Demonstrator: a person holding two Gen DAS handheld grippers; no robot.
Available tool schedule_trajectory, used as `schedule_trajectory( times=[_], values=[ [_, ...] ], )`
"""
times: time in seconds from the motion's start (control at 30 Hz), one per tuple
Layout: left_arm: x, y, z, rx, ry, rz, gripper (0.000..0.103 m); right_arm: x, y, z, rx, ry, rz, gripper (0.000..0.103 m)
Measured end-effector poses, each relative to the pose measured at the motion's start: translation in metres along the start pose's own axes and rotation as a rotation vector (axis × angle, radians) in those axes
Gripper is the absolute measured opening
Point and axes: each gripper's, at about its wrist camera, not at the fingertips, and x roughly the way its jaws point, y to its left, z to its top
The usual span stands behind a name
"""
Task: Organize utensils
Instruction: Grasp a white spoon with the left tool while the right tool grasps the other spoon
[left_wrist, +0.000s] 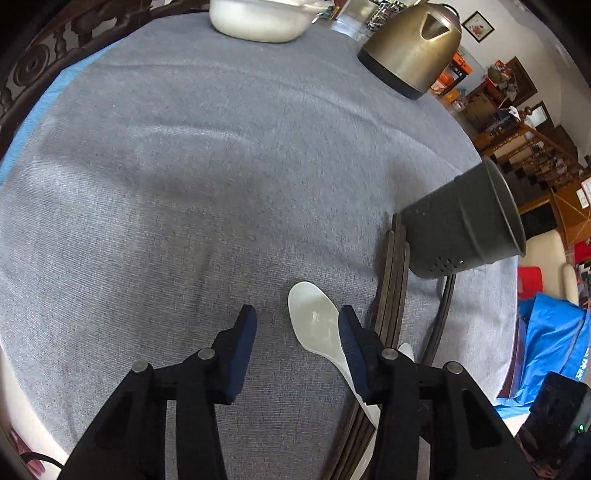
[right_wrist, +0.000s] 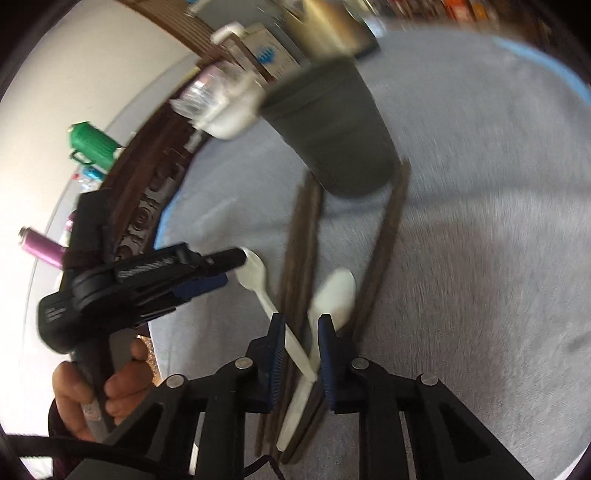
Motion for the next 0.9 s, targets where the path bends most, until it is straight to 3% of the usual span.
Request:
schedule_trajectory(
  times=[0.1, 0.13, 0.2, 0.3, 0.47, 0.6, 0.73, 0.9],
  values=[
    [0.001, -0.004, 0.001, 0.015, 0.005, 0.0, 0.043, 0.003, -0.001, 0.005, 0.018, 0.012, 0.011, 0.016],
    [0.002, -0.006, 0.002, 0.023, 0.008, 0.0, 0.028, 0.003, 0.0, 0.008, 0.018, 0.012, 0.0, 0.016],
    [0.009, -0.01, 0.004, 0.05, 0.023, 0.008, 0.013, 0.005, 0.006, 0.013, -0.001, 0.006, -0.051, 0.016],
    [0.013, -0.02, 0.006, 0.115, -0.003, 0.032, 0.008, 0.015, 0.013, 0.022, -0.03, -0.001, -0.095, 0.023],
    [0.013, -0.019, 0.008, 0.179, 0.004, 0.038, 0.007, 0.01, 0.006, 0.034, -0.012, 0.005, -0.15, 0.023],
    [0.012, -0.015, 0.012, 0.17, 0.044, 0.003, 0.007, 0.015, 0.009, 0.032, -0.006, 0.081, -0.103, 0.024],
    [0.013, -0.01, 0.017, 0.114, 0.08, -0.067, 0.024, 0.025, 0.02, 0.027, -0.052, 0.1, -0.157, 0.026],
    [0.017, -0.019, 0.022, 0.114, 0.071, -0.06, 0.025, 0.03, 0.03, 0.03, -0.072, 0.127, -0.179, 0.034]
  ],
)
